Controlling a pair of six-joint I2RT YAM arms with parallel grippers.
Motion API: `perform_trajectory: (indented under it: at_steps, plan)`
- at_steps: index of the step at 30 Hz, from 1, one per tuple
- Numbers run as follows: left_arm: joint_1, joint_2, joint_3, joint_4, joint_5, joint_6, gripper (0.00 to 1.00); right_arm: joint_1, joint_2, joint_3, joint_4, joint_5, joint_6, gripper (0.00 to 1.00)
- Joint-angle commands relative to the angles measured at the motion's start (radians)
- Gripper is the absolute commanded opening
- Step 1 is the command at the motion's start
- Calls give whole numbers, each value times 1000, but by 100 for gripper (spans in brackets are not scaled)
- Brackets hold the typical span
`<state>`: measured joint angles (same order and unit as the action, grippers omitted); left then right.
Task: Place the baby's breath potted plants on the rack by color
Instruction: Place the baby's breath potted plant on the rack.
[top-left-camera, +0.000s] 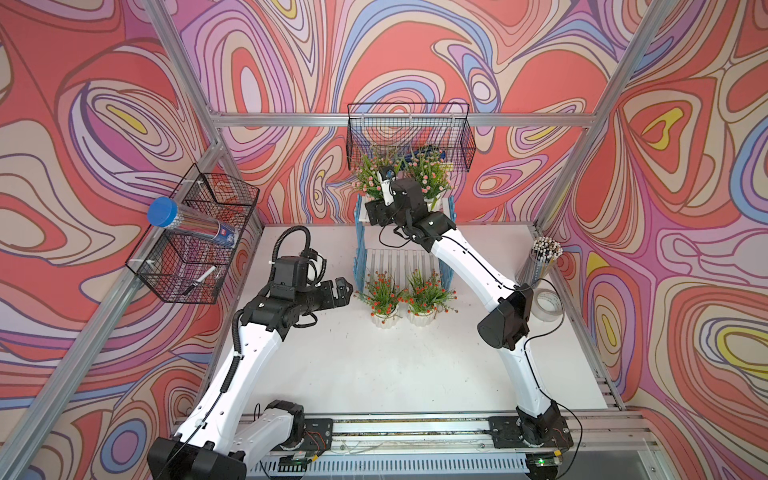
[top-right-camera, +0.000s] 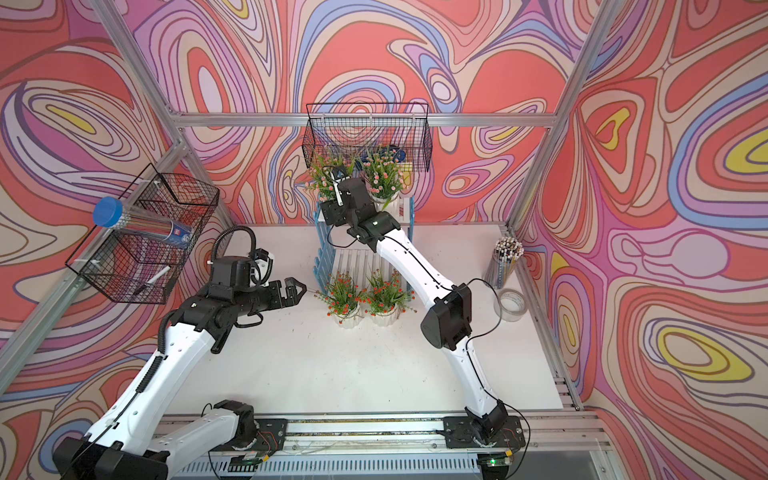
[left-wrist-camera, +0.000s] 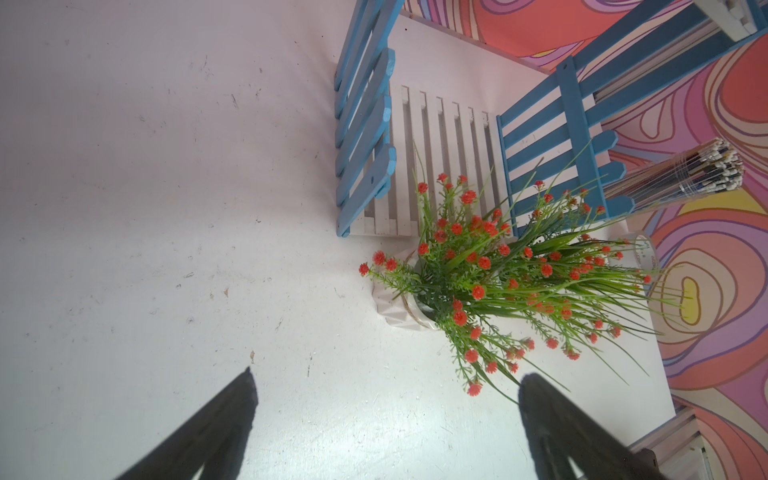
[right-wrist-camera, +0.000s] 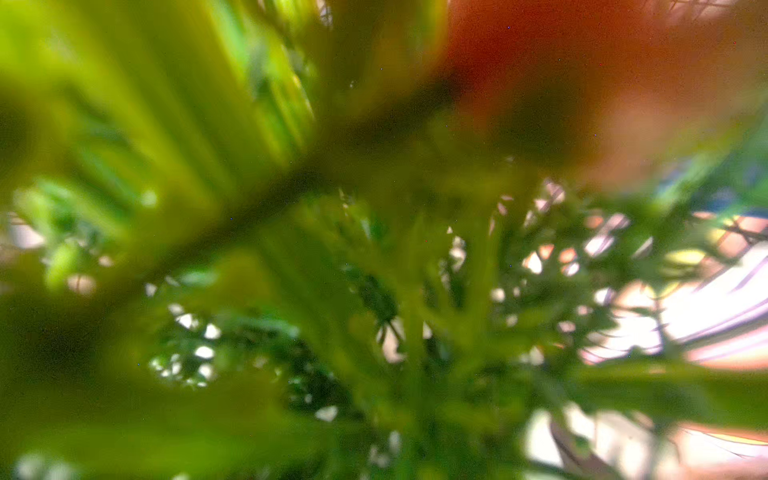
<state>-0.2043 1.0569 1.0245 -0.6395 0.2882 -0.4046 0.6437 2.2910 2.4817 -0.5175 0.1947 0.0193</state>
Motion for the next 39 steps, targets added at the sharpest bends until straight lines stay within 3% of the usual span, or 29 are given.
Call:
perform_trajectory:
  at_steps: [1,6,16,39]
  plan:
    - [-6,-24,-10,-3,-6,1,100,-10,22,33,50,32,-14,71]
    - [-6,-34,-1,-24,-15,12,100,-10,6,5,68,20,-10,98]
    - [-5,-42,-6,-29,-25,-8,100,-10,-44,-71,117,20,1,98]
    - [-6,0,-29,-46,25,29,100,33,-312,-395,256,19,47,98]
